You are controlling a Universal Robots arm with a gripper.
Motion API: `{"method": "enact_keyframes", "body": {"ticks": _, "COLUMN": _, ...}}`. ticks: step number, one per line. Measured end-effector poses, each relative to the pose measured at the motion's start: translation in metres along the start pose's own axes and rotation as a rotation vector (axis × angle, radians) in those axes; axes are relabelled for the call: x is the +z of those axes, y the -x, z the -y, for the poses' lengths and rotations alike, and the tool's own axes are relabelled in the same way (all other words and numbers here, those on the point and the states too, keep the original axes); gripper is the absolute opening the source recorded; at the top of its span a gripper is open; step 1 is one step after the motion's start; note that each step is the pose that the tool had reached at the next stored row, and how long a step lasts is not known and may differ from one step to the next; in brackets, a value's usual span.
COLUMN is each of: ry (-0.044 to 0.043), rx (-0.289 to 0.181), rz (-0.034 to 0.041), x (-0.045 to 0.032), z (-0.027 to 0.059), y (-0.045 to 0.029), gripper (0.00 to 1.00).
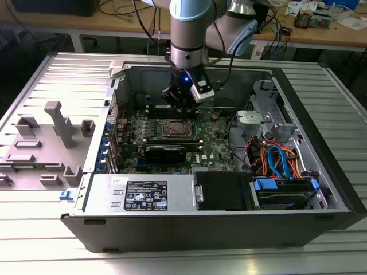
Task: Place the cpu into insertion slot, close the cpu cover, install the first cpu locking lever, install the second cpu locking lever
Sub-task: 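Install the first cpu locking lever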
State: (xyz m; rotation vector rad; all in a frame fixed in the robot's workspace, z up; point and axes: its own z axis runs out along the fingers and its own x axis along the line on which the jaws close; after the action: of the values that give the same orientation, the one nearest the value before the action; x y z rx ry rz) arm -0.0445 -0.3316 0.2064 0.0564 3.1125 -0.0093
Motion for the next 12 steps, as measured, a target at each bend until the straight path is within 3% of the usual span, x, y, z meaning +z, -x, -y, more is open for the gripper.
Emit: {"method": "enact_keyframes", "body": {"ticks": 12, "ry": -0.0002, "rx": 0.000, "rz": -0.0001, "x": 0.0039, "z": 0.0000, "y": -0.0001, "gripper": 0.11}}
